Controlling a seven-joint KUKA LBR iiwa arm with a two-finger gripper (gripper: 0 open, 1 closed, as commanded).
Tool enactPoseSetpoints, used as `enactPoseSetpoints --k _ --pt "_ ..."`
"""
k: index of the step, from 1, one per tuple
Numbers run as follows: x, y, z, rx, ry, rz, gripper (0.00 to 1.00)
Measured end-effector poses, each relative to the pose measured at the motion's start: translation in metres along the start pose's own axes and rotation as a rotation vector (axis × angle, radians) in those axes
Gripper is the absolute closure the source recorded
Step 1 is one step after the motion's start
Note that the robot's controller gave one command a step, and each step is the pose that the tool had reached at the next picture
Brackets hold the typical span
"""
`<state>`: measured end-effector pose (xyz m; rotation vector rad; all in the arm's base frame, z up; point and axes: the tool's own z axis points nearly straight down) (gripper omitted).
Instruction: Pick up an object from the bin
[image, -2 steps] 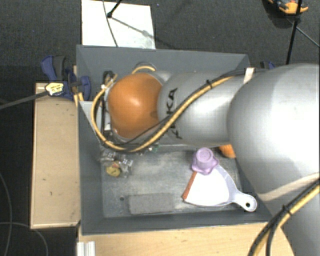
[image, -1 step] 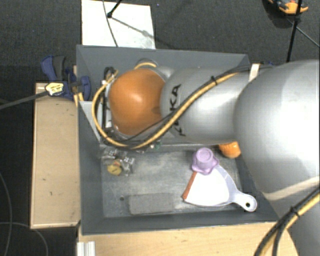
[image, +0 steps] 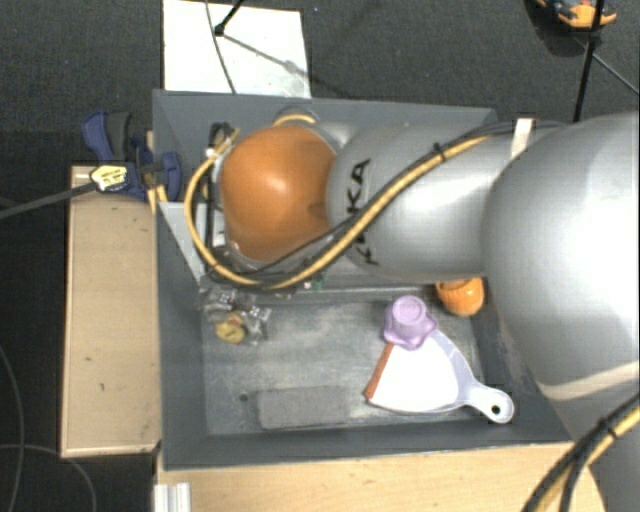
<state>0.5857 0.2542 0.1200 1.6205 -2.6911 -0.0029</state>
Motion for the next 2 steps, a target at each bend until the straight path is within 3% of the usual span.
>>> enactPoseSetpoints --k 2 --pt "-0.001 -0.001 -0.034 0.002 -0.002 0.003 1.0"
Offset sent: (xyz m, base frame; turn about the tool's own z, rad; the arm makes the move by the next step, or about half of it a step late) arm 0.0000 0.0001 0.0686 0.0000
